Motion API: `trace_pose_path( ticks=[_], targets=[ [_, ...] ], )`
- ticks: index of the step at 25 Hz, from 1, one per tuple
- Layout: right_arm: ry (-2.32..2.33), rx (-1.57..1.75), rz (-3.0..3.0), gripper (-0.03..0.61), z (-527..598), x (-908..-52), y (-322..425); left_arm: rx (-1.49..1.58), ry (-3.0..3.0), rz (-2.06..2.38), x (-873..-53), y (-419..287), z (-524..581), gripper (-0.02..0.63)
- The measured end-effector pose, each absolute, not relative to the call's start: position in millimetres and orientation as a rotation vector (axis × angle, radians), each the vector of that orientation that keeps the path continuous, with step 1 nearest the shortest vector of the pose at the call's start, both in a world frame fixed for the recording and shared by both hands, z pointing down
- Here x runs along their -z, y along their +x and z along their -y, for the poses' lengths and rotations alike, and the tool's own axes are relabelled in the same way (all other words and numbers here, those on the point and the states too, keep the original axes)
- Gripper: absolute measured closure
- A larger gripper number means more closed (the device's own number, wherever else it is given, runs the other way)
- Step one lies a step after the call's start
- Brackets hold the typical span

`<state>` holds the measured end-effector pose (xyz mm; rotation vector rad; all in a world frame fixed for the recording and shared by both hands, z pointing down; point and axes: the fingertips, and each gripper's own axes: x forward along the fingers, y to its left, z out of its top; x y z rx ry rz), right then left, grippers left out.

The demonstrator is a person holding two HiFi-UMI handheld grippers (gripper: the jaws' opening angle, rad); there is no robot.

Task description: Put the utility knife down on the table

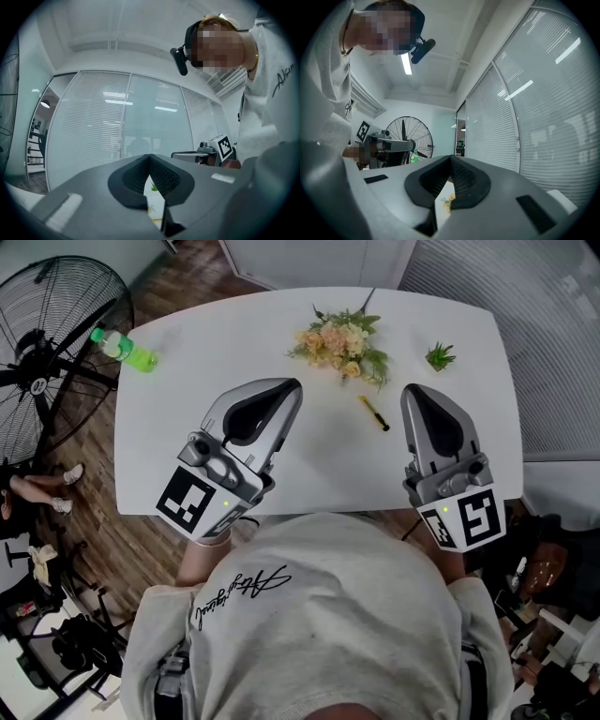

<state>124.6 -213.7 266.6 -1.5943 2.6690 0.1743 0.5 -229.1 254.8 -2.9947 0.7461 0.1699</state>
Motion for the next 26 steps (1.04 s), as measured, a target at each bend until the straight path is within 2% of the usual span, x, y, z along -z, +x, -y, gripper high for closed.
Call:
trace_pose_path(
  ticks=[26],
  targets=[
    [-1.555,-0.141,-2.688,0.577,218.3,-269.0,119.4,-0.183,-2.995,-0.775,-251.5,1.8,232.0,0.614]
  ],
)
